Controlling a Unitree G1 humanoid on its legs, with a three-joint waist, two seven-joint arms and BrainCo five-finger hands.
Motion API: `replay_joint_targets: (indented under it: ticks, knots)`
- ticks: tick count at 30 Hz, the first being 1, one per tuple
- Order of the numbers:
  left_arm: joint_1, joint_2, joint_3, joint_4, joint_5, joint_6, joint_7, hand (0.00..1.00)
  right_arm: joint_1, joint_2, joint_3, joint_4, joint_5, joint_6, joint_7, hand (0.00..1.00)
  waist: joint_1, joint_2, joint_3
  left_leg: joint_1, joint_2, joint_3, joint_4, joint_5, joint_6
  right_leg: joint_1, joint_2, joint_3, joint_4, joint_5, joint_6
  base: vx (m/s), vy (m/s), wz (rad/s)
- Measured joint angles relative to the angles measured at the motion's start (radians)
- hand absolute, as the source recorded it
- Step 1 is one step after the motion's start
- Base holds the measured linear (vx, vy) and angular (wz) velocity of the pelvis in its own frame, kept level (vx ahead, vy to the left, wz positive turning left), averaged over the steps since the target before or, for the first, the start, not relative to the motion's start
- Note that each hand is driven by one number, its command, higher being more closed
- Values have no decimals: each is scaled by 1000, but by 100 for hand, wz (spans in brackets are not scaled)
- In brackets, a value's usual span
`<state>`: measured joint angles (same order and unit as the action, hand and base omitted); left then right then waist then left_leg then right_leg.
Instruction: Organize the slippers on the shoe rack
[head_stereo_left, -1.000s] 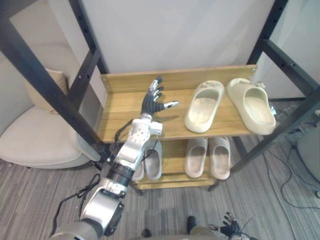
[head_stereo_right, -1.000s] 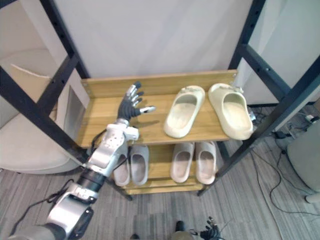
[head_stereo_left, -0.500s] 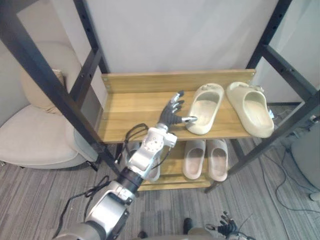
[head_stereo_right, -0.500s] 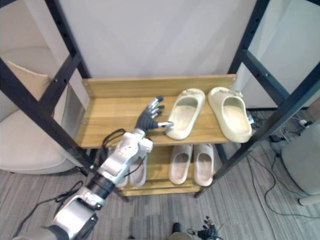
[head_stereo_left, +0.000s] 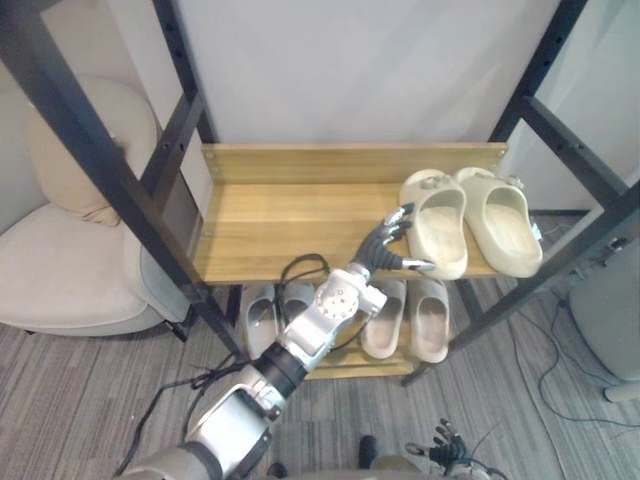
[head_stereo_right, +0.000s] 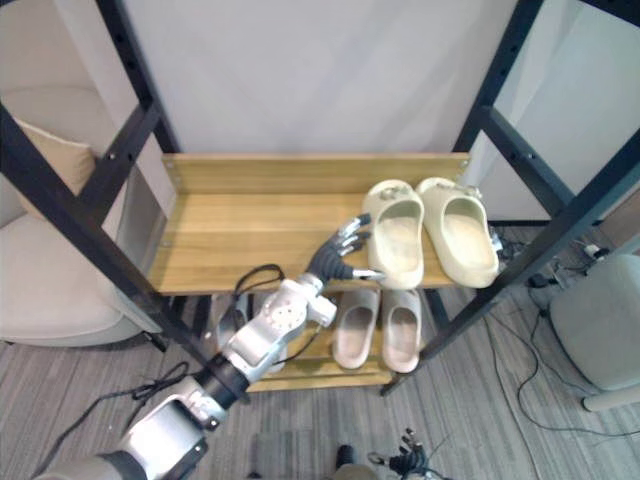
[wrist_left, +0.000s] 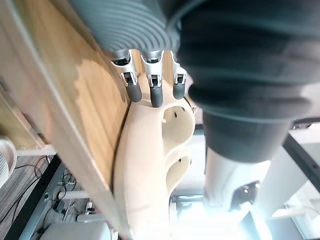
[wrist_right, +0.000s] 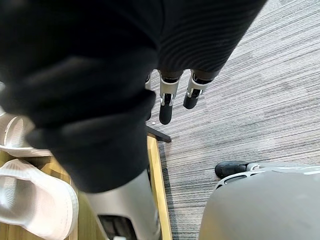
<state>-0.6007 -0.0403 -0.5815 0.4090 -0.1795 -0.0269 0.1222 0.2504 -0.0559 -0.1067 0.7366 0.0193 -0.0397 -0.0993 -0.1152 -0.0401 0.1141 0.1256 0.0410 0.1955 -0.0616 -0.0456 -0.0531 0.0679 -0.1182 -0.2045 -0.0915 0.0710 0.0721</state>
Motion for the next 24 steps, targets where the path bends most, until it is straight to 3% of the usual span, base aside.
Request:
replay_joint_targets:
  ticks: [17, 24]
  knots:
    - [-105, -62, -14, 15, 0, 12, 31, 0, 35, 9, -6, -53, 1, -1, -8, 0, 8, 4, -3, -17, -1, 17, 12, -1, 0, -32, -7, 30, 28, 0, 6, -19, -5, -3]
    - [-99, -54, 37, 15, 1, 13, 27, 0, 42, 7, -11, -53, 2, -4, -8, 0, 6, 25, -24, -15, -1, 18, 13, 0, 0, -31, -5, 25, 30, -1, 6, -5, -1, 0]
